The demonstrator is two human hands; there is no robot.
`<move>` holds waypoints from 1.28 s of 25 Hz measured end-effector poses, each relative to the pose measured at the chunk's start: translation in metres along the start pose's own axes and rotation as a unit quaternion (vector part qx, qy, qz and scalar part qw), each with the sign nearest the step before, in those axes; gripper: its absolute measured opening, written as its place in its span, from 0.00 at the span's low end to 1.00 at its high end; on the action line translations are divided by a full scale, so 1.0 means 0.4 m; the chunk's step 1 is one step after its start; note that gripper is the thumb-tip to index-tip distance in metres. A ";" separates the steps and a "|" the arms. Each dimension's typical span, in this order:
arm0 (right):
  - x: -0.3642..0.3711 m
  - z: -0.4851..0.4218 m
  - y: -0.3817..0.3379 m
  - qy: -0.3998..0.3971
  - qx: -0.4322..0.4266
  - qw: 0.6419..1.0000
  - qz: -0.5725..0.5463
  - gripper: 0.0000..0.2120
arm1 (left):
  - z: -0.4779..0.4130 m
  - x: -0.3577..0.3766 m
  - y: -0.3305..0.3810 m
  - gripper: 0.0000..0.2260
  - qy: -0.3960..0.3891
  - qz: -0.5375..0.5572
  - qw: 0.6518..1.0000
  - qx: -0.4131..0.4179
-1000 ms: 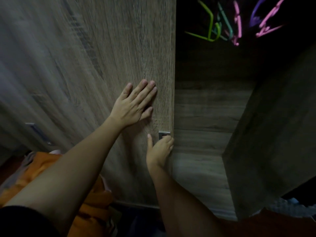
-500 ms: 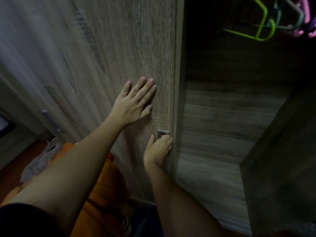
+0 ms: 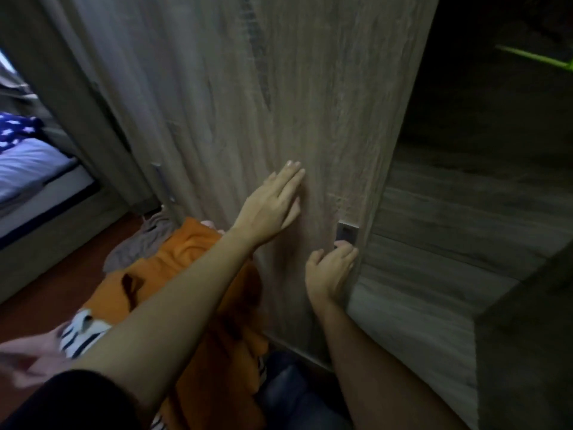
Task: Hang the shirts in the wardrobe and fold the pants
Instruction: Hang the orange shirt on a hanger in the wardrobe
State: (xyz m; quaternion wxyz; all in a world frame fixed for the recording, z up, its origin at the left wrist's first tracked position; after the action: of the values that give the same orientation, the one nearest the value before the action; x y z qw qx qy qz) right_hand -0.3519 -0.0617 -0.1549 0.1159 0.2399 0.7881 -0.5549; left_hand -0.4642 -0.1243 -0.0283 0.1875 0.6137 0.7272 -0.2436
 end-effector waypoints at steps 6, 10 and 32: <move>0.104 0.163 -0.196 -0.238 -0.163 0.949 -0.125 0.09 | 0.313 -0.234 -0.242 0.18 -0.071 -0.140 0.946 -0.283; 0.200 0.294 -0.326 -0.372 -0.248 0.891 -0.078 0.23 | 0.509 -0.353 -0.344 0.22 -0.207 -0.183 0.802 -0.529; -0.113 0.137 -0.590 -0.445 0.017 0.747 -0.494 0.07 | 0.236 -0.371 -0.195 0.12 -0.181 0.279 0.804 -0.493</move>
State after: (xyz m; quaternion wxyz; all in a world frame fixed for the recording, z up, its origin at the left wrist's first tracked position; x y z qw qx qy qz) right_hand -0.4375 -0.1873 0.0391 0.1595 -0.4553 0.6460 -0.5916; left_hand -0.5171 -0.3082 -0.0104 0.6527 0.5598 0.4998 0.1039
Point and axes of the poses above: each hand's wrist, its own z-axis away from the middle knuckle, its own x-axis out of the palm, y = z × x, the point moved 7 cm from there along -z, towards the middle knuckle, and after that the axes turned 14 degrees about y, right-handed, at the moved point
